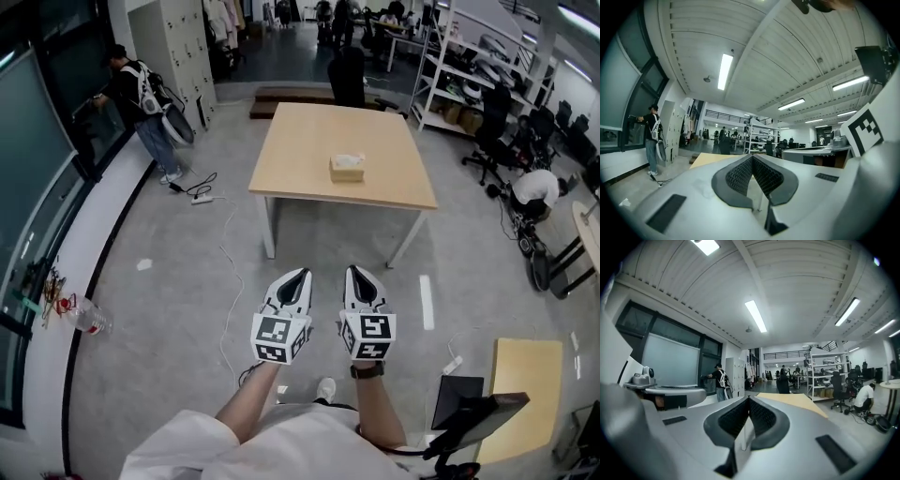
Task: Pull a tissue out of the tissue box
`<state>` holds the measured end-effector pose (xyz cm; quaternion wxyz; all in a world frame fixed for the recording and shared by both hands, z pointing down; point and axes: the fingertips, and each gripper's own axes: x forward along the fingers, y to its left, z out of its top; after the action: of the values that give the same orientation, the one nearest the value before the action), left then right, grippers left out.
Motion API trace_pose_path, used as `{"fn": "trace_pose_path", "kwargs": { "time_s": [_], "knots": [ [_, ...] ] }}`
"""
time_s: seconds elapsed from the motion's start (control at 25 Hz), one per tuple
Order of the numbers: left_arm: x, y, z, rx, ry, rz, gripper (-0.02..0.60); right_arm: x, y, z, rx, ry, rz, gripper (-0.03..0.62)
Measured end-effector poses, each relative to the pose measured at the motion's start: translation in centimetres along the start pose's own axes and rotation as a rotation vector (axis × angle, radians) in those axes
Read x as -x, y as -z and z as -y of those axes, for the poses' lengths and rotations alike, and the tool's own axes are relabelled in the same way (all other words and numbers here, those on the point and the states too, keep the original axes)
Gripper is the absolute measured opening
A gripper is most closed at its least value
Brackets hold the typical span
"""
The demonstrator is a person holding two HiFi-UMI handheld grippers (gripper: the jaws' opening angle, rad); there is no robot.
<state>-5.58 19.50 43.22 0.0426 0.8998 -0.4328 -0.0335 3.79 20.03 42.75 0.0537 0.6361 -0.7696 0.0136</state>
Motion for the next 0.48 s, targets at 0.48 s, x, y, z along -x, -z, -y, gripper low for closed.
{"fn": "trace_pose_path", "kwargs": {
  "time_s": [0.48],
  "knots": [
    [-11.4, 2.4, 1.5, 0.007, -0.077, -0.033, -0.008, -8.2, 2.3, 8.9, -0.036, -0.14, -0.028, 0.002]
  ]
}}
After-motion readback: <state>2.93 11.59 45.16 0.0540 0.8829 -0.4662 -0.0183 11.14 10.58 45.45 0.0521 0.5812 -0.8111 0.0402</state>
